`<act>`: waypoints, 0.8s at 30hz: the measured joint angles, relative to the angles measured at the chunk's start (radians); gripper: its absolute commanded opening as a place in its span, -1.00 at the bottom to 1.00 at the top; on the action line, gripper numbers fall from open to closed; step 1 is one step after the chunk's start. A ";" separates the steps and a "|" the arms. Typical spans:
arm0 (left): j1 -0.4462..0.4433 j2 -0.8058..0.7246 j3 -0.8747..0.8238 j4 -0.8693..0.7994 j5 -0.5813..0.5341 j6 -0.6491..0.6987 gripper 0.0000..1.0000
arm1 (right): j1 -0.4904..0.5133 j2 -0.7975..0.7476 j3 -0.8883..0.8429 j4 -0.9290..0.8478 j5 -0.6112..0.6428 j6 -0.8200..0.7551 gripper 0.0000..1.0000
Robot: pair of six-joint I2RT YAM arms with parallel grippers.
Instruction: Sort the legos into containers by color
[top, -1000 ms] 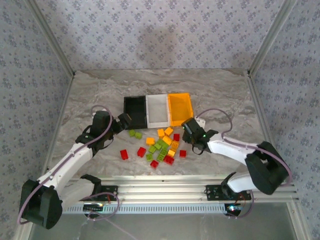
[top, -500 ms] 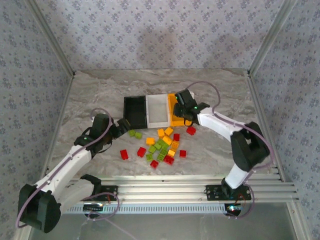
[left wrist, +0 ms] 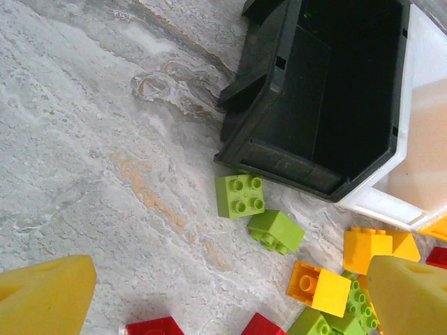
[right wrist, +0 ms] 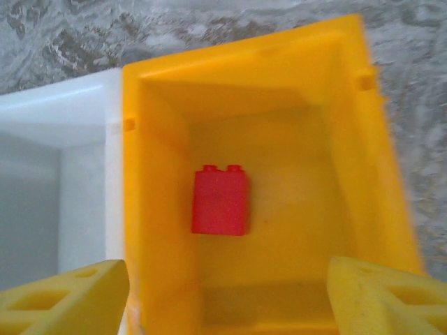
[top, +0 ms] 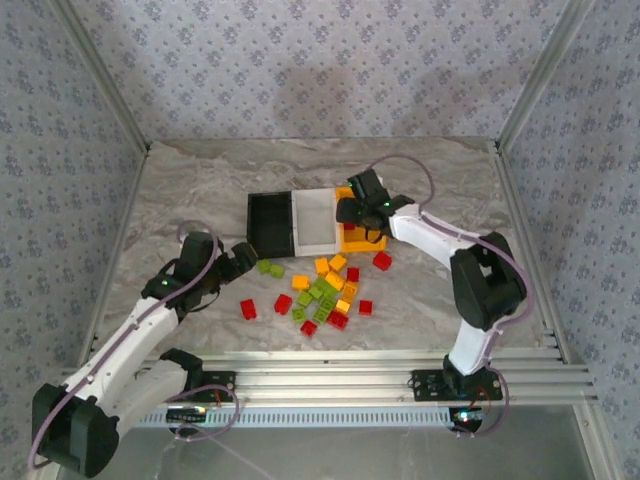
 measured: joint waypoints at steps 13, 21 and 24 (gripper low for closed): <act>0.000 0.022 0.000 0.000 0.003 0.003 0.99 | -0.182 -0.007 -0.120 0.133 -0.306 0.029 0.83; 0.000 0.022 0.000 0.000 0.003 0.003 0.99 | -0.192 -0.005 -0.159 0.195 -0.383 0.062 0.82; 0.000 0.022 0.000 0.000 0.003 0.004 0.99 | -0.191 -0.011 -0.191 0.214 -0.395 0.080 0.82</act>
